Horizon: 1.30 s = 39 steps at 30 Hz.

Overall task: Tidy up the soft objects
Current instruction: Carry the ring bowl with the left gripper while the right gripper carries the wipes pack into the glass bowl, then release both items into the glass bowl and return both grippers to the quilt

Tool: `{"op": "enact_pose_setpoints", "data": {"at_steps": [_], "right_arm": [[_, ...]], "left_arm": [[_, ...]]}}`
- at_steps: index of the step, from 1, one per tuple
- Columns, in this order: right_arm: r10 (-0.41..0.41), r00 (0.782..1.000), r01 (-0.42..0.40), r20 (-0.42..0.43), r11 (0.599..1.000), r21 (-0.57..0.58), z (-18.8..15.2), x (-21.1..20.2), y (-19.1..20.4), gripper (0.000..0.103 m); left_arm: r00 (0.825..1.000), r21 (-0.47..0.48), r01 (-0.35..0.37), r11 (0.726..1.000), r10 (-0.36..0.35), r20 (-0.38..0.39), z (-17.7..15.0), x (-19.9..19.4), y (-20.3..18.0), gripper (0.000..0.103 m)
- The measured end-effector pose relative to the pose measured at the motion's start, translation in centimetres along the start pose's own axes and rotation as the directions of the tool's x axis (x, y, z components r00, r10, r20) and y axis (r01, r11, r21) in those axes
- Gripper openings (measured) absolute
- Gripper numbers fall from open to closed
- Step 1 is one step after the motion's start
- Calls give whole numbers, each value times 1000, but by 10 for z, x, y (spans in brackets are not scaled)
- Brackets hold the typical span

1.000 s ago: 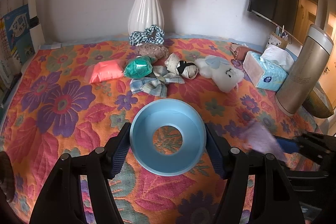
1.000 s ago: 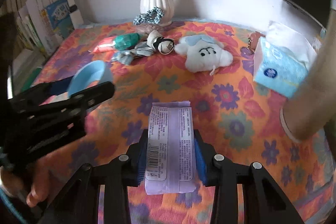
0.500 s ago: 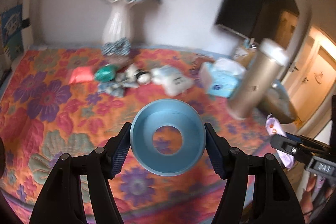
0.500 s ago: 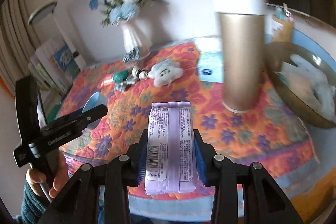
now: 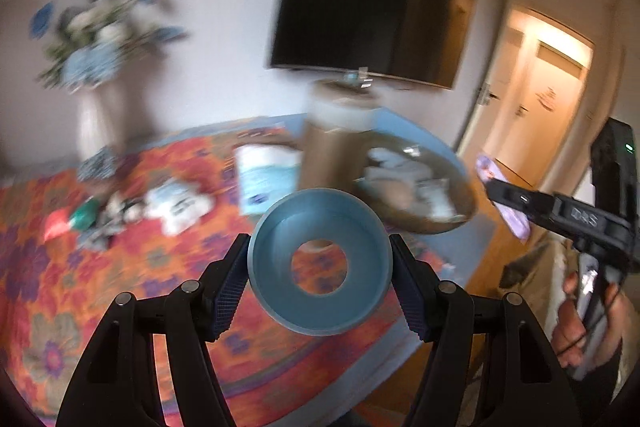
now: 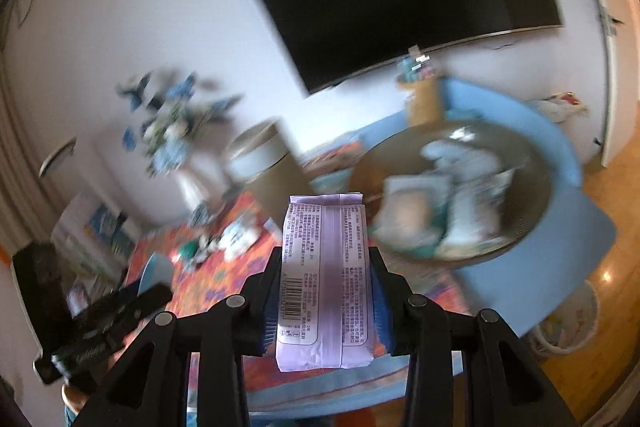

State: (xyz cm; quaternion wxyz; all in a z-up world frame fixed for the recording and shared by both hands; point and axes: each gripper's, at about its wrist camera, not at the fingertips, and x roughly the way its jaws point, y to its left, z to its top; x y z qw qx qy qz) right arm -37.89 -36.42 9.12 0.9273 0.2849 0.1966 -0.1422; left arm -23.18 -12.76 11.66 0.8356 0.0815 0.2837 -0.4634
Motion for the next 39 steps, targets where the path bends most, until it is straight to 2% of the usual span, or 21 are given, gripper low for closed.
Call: {"op": "enact_pose_setpoints", "data": {"at_steps": [6, 11, 15, 20, 21, 23, 24, 28, 32, 37, 39], "right_arm": [[-54, 996, 49, 74, 996, 73, 36, -11, -46, 38], [-66, 993, 52, 94, 988, 144, 71, 6, -77, 38], [-107, 993, 95, 45, 973, 210, 94, 37, -105, 38], [-191, 981, 193, -33, 949, 250, 113, 77, -136, 39], [-196, 979, 204, -55, 944, 258, 115, 85, -140, 41], [-186, 979, 201, -81, 939, 279, 117, 96, -147, 57], [-175, 981, 191, -82, 939, 286, 116, 98, -149, 57], [-141, 987, 159, -83, 945, 284, 111, 94, -152, 57], [-120, 991, 134, -66, 940, 314, 99, 75, -147, 57], [-113, 993, 117, -31, 946, 301, 84, 47, -131, 57], [-115, 993, 115, -16, 958, 262, 76, 34, -115, 57]], "left_arm": [[996, 94, 91, 991, -92, 12, 34, 30, -65, 65], [992, 170, 117, 978, -122, 16, 61, 67, -117, 65], [997, 215, 71, 974, -70, -10, 77, 116, -141, 65], [999, 242, 19, 970, -11, -37, 79, 166, -144, 67], [999, 259, 2, 966, 7, -34, 79, 174, -147, 69], [999, 280, -13, 960, 27, -44, 78, 185, -151, 78], [998, 286, -10, 958, 28, -59, 77, 188, -152, 79], [998, 312, 19, 950, -1, -58, 71, 181, -161, 87], [998, 351, 52, 935, -35, -56, 62, 162, -170, 87], [998, 405, 61, 912, -52, -34, 42, 113, -167, 87], [999, 390, 52, 919, -44, -27, 38, 91, -153, 87]]}}
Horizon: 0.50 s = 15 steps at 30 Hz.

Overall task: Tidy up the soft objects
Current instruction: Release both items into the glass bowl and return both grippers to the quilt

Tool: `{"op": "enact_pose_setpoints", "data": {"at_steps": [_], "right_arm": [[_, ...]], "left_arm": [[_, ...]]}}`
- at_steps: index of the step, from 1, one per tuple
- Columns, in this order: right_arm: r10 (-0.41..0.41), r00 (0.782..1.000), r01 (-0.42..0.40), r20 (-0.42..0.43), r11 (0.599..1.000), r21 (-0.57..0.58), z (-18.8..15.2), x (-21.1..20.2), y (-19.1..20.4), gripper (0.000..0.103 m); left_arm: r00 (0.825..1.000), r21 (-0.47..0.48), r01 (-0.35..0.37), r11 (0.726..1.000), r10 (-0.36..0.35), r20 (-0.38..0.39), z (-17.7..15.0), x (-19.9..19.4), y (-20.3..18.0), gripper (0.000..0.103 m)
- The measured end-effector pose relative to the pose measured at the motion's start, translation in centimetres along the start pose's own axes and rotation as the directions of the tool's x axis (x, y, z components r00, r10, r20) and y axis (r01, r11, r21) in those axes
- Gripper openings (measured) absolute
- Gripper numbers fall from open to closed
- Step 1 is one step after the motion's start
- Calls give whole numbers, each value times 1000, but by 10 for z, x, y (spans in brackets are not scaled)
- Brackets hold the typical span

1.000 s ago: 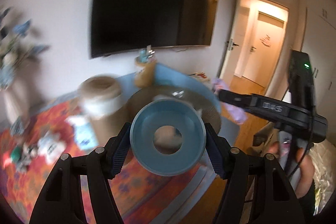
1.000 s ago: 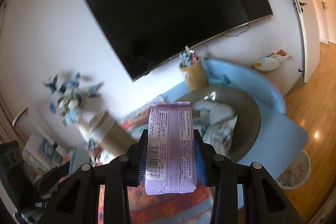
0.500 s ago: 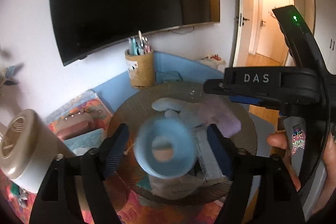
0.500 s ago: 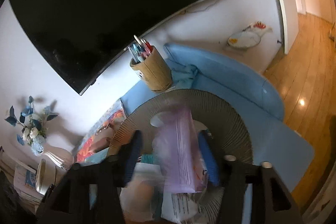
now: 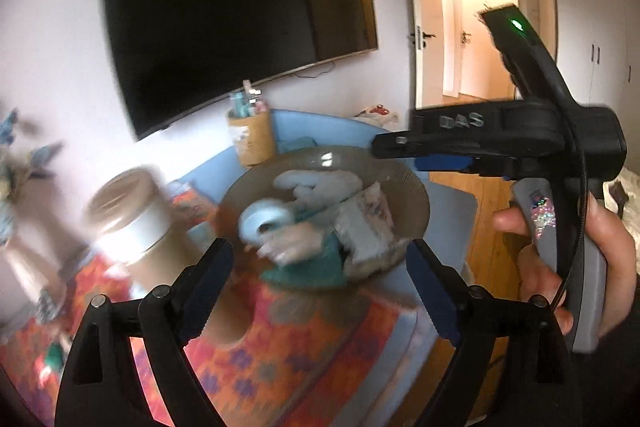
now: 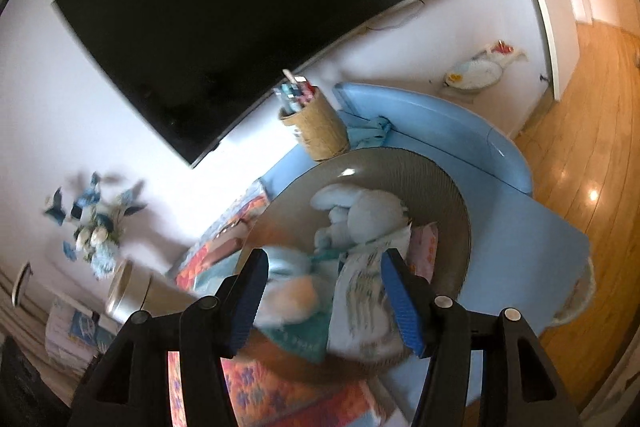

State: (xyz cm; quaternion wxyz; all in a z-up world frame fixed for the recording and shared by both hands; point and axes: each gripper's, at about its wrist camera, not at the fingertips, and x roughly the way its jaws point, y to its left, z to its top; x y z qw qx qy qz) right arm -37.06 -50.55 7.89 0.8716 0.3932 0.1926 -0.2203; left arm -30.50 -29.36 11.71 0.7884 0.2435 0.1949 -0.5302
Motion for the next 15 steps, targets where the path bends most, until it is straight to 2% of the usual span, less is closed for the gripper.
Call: {"op": "enact_pose_setpoints", "data": {"at_steps": [4, 8, 10, 11, 13, 15], "right_arm": [[35, 999, -35, 5, 993, -110, -29, -22, 30, 57], [71, 997, -78, -37, 970, -229, -58, -24, 68, 57], [93, 993, -109, -68, 948, -298, -75, -20, 93, 57], [117, 989, -142, -94, 928, -345, -88, -17, 112, 57], [139, 982, -180, -130, 896, -405, -104, -10, 138, 57], [139, 975, -205, -172, 858, -471, -127, 3, 170, 57]], "left_arm": [[999, -90, -41, 995, 42, 2, -21, -44, 37, 87], [985, -193, -171, 966, 168, -32, -44, -83, 91, 87], [965, -226, -261, 938, 251, -73, -57, -99, 119, 87], [945, -246, -326, 913, 308, -109, -67, -107, 136, 87], [918, -281, -395, 875, 363, -161, -81, -115, 161, 87], [896, -338, -441, 831, 389, -214, -102, -122, 191, 87]]}}
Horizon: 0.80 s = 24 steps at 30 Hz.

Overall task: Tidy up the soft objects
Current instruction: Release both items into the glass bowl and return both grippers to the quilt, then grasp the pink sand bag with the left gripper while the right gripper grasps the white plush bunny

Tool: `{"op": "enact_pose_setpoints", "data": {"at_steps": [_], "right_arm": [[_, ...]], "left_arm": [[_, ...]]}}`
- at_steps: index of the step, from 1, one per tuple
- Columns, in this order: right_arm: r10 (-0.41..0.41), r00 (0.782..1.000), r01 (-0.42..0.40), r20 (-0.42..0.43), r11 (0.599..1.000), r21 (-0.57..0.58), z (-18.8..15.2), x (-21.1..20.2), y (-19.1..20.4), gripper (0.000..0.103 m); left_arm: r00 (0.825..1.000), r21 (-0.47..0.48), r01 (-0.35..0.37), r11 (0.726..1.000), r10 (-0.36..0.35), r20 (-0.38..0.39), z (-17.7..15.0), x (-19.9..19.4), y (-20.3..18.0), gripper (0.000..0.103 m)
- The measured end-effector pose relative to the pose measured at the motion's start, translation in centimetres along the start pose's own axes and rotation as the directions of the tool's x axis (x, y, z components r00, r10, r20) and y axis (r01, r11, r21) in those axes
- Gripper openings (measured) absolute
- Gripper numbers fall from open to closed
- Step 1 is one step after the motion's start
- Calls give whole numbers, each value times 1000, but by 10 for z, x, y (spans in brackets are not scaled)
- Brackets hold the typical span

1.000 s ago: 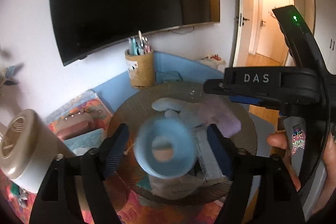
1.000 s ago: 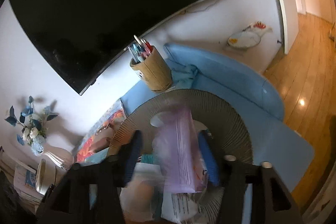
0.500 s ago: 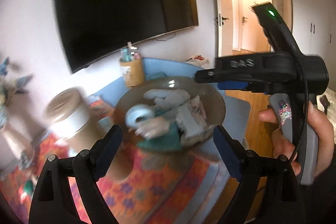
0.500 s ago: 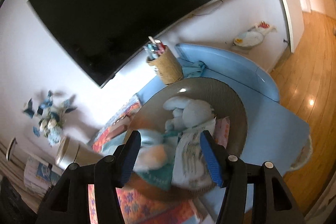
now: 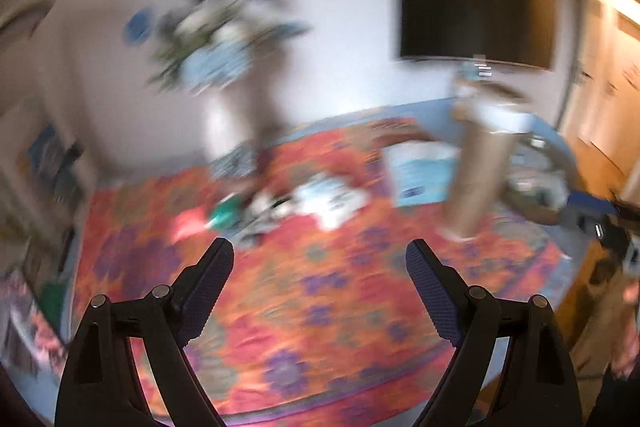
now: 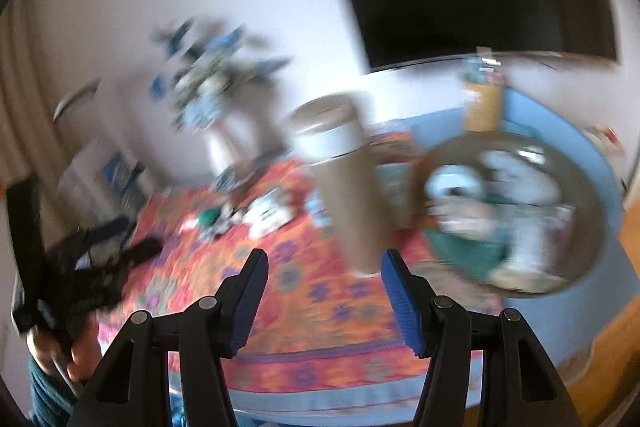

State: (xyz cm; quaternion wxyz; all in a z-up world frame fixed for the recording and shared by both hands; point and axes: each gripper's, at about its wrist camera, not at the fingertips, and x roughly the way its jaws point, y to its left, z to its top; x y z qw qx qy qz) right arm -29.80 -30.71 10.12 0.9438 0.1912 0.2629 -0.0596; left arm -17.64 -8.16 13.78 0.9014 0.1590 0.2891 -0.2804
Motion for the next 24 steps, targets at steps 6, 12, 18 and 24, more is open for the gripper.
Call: {"op": "enact_pose_setpoints", "data": {"at_steps": [6, 12, 18, 24], "right_arm": [[17, 986, -40, -166, 990, -136, -18, 90, 79, 57], [15, 972, -47, -233, 990, -133, -30, 178, 94, 57], [4, 976, -26, -220, 995, -98, -32, 209, 82, 57], [-41, 970, 14, -240, 994, -111, -37, 217, 83, 67]], "left_arm": [[987, -150, -116, 982, 98, -128, -40, 49, 81, 87], [972, -95, -191, 977, 175, -159, -76, 92, 104, 87], [970, -189, -159, 969, 118, -215, -91, 111, 124, 87], [968, -269, -131, 954, 65, -243, -94, 117, 137, 91]]}}
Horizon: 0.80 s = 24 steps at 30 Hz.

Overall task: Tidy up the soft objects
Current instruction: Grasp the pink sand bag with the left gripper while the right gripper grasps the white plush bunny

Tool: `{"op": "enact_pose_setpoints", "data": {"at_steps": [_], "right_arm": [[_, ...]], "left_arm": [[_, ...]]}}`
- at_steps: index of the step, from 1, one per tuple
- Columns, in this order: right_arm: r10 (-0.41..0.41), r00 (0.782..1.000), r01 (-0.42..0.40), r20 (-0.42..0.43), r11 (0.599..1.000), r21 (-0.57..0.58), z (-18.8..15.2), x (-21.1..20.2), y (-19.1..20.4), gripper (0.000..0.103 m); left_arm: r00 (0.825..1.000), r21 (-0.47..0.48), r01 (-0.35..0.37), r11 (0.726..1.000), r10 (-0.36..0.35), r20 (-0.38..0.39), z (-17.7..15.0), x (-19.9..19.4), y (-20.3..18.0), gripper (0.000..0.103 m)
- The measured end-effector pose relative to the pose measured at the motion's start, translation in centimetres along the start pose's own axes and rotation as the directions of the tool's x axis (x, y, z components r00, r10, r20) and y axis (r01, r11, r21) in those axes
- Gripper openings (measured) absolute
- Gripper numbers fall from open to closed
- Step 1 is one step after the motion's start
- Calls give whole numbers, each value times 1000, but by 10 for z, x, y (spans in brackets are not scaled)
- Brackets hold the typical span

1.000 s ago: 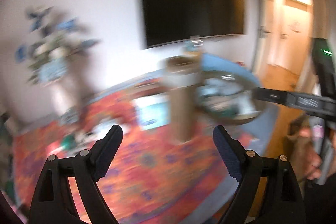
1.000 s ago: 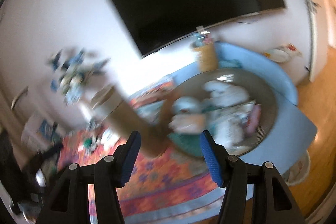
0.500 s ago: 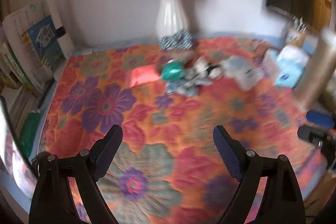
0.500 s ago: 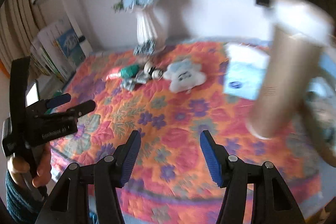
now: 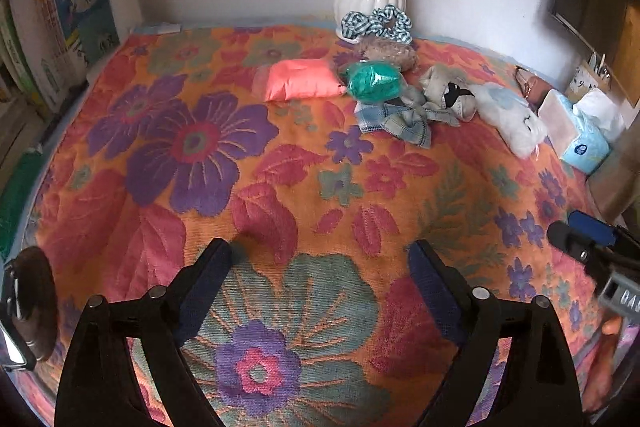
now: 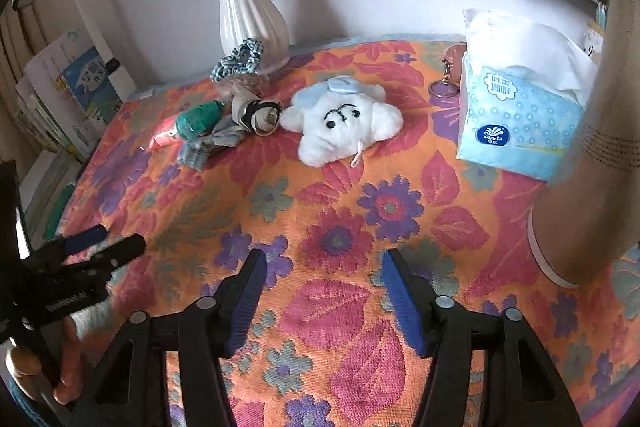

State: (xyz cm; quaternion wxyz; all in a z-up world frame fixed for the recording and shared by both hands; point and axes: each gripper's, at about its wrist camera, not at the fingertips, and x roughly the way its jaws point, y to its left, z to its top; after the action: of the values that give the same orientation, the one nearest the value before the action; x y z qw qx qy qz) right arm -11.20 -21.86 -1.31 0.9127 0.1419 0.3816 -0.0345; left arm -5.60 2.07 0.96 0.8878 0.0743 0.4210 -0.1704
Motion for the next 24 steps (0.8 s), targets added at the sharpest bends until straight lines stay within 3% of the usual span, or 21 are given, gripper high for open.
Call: {"op": "enact_pose_setpoints", "data": {"at_steps": [2, 3, 6, 12, 15, 18, 21, 24], "right_arm": [[-30, 1000, 30, 10, 999, -31, 0, 0, 6, 87], [-35, 999, 36, 20, 998, -42, 0, -1, 9, 89], [-36, 999, 37, 22, 997, -64, -1, -2, 12, 90], [-35, 999, 34, -30, 999, -31, 0, 8, 5, 91], [-9, 998, 7, -64, 999, -31, 1, 10, 5, 99], [-50, 983, 38, -177, 997, -72, 5, 13, 12, 100], [18, 972, -33, -233, 998, -61, 24, 10, 19, 99], [26, 989, -29, -146, 999, -23, 54, 0, 19, 99]], "left_arm": [[1000, 7, -3, 1000, 3, -2, -1, 1, -1, 92], [1000, 16, -14, 1000, 14, -4, -1, 1, -3, 92], [999, 50, -45, 998, 46, -13, -2, 3, -11, 93], [999, 36, -36, 999, 37, -21, -2, 2, -10, 94], [997, 41, -42, 998, 44, -67, -1, 0, -8, 93], [993, 33, -26, 999, 29, -113, 7, -17, -6, 93], [998, 30, -37, 999, 38, -53, 29, -40, -4, 94], [997, 40, -79, 996, 79, 7, 57, -44, -1, 94]]}}
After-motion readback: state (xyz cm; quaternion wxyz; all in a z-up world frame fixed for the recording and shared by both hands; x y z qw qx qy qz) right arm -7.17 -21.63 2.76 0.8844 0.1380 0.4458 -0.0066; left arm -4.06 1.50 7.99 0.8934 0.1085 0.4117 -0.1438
